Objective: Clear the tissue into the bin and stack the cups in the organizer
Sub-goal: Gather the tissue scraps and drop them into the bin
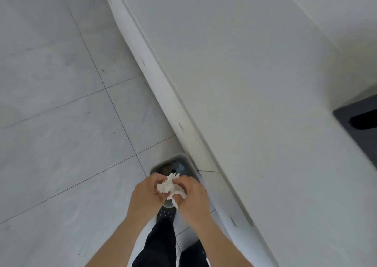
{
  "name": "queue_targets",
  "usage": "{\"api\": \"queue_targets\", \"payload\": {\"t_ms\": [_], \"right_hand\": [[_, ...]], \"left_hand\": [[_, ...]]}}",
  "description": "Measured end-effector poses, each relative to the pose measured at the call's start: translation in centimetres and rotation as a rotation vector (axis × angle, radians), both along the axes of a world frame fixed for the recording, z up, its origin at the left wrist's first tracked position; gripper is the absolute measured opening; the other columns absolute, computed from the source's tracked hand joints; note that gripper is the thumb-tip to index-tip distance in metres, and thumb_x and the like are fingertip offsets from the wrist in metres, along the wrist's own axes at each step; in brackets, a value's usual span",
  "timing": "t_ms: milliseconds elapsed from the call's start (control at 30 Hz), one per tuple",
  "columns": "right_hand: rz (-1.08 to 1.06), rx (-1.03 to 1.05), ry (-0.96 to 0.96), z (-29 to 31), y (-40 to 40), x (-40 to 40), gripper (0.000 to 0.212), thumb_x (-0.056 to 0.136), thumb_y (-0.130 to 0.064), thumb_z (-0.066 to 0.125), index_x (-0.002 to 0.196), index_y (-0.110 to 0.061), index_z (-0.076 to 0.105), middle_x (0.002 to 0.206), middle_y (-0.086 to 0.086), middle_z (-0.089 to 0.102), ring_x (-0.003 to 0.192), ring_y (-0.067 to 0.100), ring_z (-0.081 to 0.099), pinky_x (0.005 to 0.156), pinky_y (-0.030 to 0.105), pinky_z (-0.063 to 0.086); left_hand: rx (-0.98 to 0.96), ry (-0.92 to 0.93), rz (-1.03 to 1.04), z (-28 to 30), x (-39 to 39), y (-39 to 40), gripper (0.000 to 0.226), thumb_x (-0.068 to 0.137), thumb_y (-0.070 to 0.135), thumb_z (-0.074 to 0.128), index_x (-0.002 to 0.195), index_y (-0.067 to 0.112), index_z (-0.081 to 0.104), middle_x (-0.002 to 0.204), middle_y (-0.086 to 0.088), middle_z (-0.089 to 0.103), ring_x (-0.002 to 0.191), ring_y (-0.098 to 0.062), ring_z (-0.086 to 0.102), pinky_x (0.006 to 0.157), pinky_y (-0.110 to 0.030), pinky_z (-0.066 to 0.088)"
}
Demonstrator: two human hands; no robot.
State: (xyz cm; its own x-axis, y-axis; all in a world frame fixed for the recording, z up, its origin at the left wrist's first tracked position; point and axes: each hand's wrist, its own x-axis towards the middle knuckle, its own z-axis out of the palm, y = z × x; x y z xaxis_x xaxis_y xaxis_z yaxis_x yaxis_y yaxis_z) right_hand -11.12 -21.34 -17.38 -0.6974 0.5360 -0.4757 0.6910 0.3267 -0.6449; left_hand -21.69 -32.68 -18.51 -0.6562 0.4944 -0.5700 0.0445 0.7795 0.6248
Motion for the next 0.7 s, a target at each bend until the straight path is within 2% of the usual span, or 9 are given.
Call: {"api": "queue_targets", "payload": {"t_ms": [133,200,300,467,567,700], "right_hand": [[0.001,-0.018,-0.099,-5.3,-0.3,-0.9,0.033,0.090,-0.014,0.071,0.119,-0.030,0.069,0.119,-0.009,0.070,0.103,0.010,0.064,0.091,0.026,0.054],[0.016,-0.014,-0.153,-7.5,-0.3,-1.3,0.033,0.091,-0.016,0.071,0.122,-0.030,0.068,0.121,-0.008,0.070,0.104,0.014,0.065,0.093,0.032,0.055],[0.043,0.002,-0.187,-10.1,-0.1,-1.7,0.033,0.093,-0.017,0.071,0.124,-0.027,0.068,0.120,-0.006,0.071,0.106,0.016,0.066,0.095,0.035,0.055],[0.052,0.029,-0.214,-13.1,-0.2,-2.4,0.032,0.093,-0.018,0.072,0.125,-0.024,0.067,0.119,-0.003,0.071,0.104,0.018,0.067,0.092,0.032,0.056],[0.049,0.040,-0.226,-14.5,-0.1,-2.7,0.038,0.093,-0.015,0.071,0.129,-0.026,0.064,0.125,-0.002,0.068,0.109,0.021,0.065,0.094,0.037,0.056],[0.115,0.035,-0.294,-15.7,0.3,-2.5,0.054,0.094,-0.022,0.071,0.145,-0.028,0.051,0.142,-0.003,0.059,0.129,0.022,0.055,0.106,0.038,0.049]], "left_hand": [[-0.018,-0.006,-0.024,-5.9,0.2,-0.4,0.036,0.088,0.023,0.077,0.085,0.050,0.055,0.084,0.022,0.070,0.074,0.000,0.068,0.064,-0.014,0.048],[-0.039,0.000,-0.056,-8.1,0.2,-0.3,0.034,0.090,0.024,0.077,0.092,0.048,0.053,0.091,0.021,0.069,0.078,-0.004,0.068,0.070,-0.018,0.053],[-0.068,0.003,-0.095,-10.9,-0.1,-0.1,0.026,0.091,0.026,0.076,0.105,0.038,0.058,0.101,0.014,0.069,0.085,-0.010,0.067,0.081,-0.033,0.061],[-0.068,0.037,-0.145,-13.8,-0.6,0.1,0.025,0.092,0.030,0.073,0.112,0.034,0.059,0.107,0.013,0.068,0.083,-0.008,0.064,0.080,-0.033,0.060],[-0.066,0.039,-0.191,-15.0,-1.0,0.3,0.033,0.092,0.028,0.073,0.121,0.032,0.057,0.115,0.011,0.067,0.088,-0.009,0.064,0.080,-0.032,0.058],[-0.144,0.059,-0.330,-15.9,-1.5,0.3,0.062,0.088,0.030,0.078,0.141,0.025,0.047,0.136,0.004,0.057,0.116,-0.018,0.060,0.094,-0.035,0.056]]}}
